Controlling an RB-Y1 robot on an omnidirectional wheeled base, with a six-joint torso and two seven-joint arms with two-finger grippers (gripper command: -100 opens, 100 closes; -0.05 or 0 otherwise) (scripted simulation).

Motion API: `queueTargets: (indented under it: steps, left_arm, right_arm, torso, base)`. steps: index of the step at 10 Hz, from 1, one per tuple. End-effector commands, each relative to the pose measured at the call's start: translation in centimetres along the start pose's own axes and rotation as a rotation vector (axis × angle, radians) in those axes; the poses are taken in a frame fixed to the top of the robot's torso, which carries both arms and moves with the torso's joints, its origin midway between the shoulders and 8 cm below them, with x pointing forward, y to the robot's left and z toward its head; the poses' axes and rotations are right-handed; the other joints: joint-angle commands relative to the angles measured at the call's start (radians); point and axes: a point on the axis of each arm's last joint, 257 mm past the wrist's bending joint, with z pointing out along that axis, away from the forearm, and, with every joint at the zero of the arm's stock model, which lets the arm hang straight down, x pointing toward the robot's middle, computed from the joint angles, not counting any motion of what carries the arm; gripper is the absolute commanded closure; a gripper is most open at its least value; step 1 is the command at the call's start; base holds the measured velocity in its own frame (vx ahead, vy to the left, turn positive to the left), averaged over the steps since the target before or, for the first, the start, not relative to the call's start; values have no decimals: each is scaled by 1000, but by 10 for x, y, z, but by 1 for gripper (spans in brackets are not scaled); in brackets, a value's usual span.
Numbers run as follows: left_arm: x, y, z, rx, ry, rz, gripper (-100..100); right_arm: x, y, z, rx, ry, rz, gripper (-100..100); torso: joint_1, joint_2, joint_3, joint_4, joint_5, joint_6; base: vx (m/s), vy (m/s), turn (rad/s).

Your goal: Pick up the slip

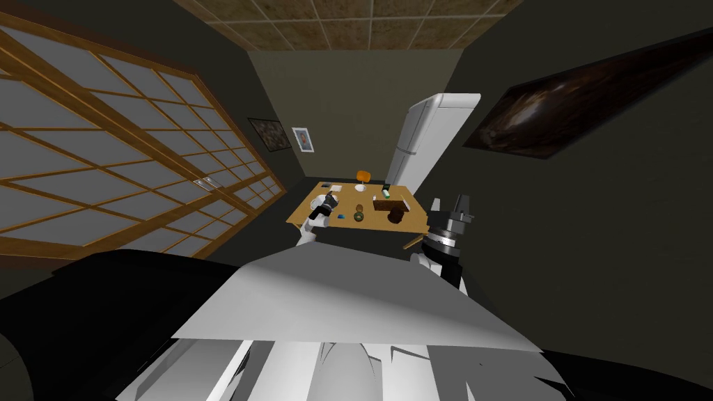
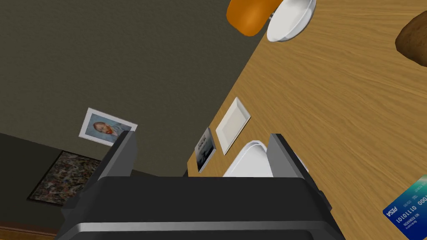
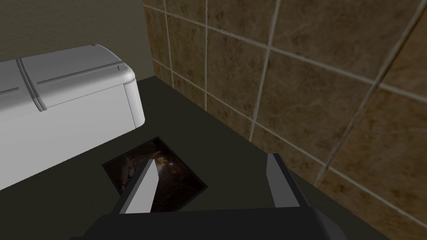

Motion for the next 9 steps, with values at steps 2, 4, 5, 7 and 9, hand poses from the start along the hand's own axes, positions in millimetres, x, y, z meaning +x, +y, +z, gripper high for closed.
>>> queueTargets:
  steps: [2, 4, 5, 7, 9]
  left_arm:
    - [2, 29, 13, -91, -14, -32, -100]
    - [3, 49, 20, -156, -25, -48, -100]
    - [2, 54, 20, -175, -31, -48, -100]
    - [3, 75, 25, -243, -44, -60, -100]
    - [4, 95, 29, -311, -57, -68, -100]
  right_arm:
    - [0, 0, 0, 0, 0, 0, 0]
    - [0, 0, 0, 0, 0, 0, 0]
    - [0, 0, 0, 0, 0, 0, 0]
    - [0, 0, 0, 0, 0, 0, 0]
    - [0, 0, 0, 0, 0, 0, 0]
  torso:
    - [0, 0, 0, 0, 0, 0]
    - [0, 0, 0, 0, 0, 0]
    - [-1, 0, 0, 0, 0, 0]
    - [-1, -1, 0, 0, 0, 0]
    - [-1, -1, 0, 0, 0, 0]
  base:
    - [-1, 6, -44]
    - [3, 3, -39]
    - [4, 2, -27]
    - [7, -1, -37]
    - [9, -5, -37]
